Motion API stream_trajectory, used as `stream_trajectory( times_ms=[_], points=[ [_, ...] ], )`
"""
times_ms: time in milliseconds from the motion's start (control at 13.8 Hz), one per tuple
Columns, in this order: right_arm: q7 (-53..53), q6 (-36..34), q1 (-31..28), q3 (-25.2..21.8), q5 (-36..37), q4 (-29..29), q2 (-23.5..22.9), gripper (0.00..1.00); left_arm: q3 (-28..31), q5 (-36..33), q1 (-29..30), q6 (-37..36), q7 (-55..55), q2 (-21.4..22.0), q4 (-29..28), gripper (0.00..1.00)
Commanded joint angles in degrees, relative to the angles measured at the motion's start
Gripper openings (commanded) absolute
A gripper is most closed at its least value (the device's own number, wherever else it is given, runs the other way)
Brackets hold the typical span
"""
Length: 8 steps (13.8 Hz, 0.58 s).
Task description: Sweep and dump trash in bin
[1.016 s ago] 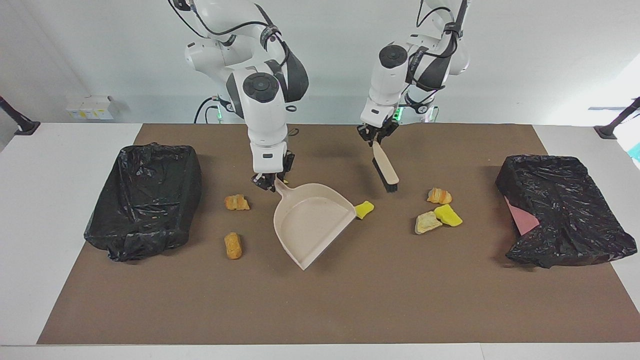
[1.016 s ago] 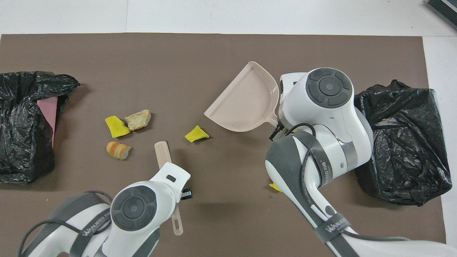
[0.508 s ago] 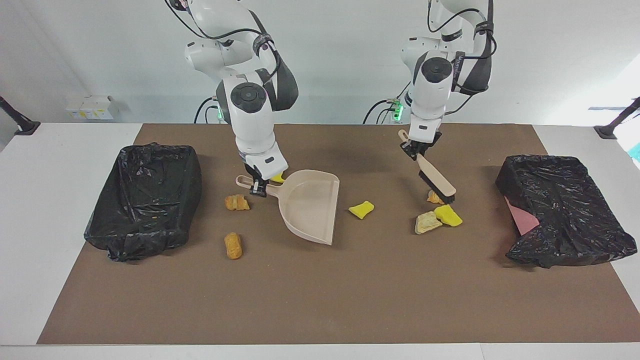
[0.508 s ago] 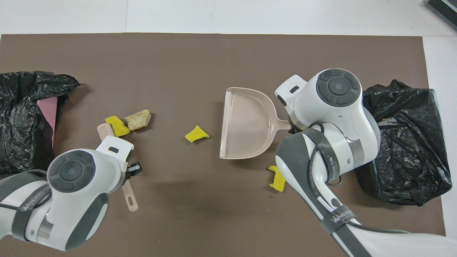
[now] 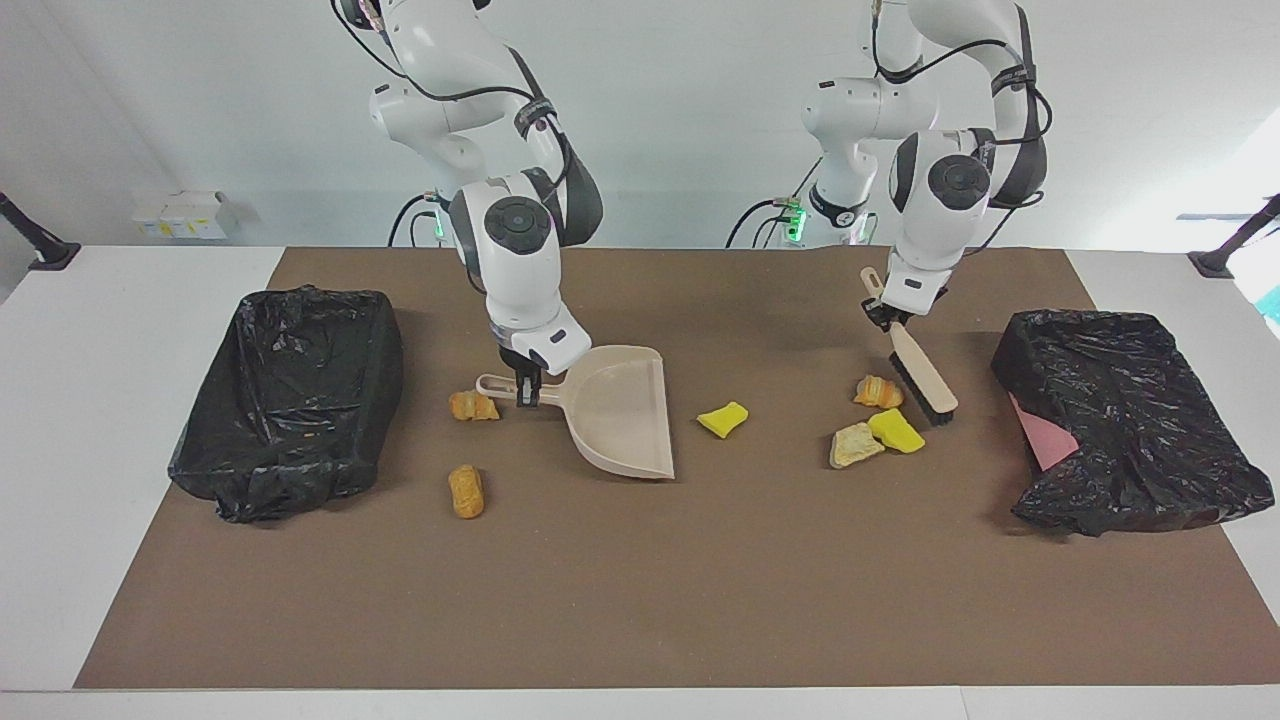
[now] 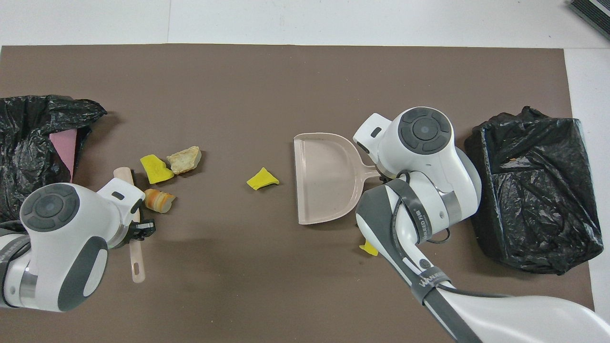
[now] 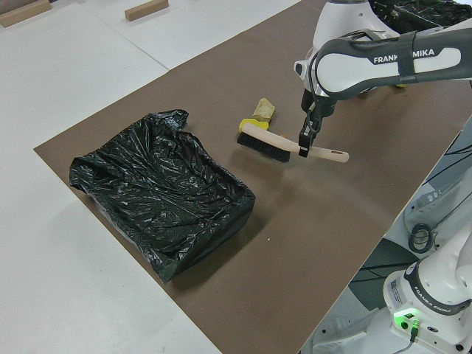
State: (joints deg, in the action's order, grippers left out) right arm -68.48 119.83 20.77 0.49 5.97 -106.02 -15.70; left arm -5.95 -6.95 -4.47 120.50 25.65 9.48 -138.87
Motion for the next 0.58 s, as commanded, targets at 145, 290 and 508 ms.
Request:
stream_trajectory(
  times_ms=[145, 290, 508],
  points=[
    [-0.9, 4.1, 1.3, 0.2, 1.6, -0.3, -2.3, 0.00, -1.1, 4.7, -0.2, 5.4, -2.1, -9.6, 6.7, 0.00],
    [-0.8, 4.1, 1.4, 0.3, 1.9, -0.4, -2.4, 0.00, -1.2, 7.8, -1.2, 5.6, -6.5, -12.2, 9.9, 0.00],
    [-0.8, 4.4, 1.4, 0.3, 1.9, -0.4, -2.5, 0.00, -1.1, 12.2, -3.6, 6.9, -11.4, -13.0, 11.3, 0.00]
  ],
)
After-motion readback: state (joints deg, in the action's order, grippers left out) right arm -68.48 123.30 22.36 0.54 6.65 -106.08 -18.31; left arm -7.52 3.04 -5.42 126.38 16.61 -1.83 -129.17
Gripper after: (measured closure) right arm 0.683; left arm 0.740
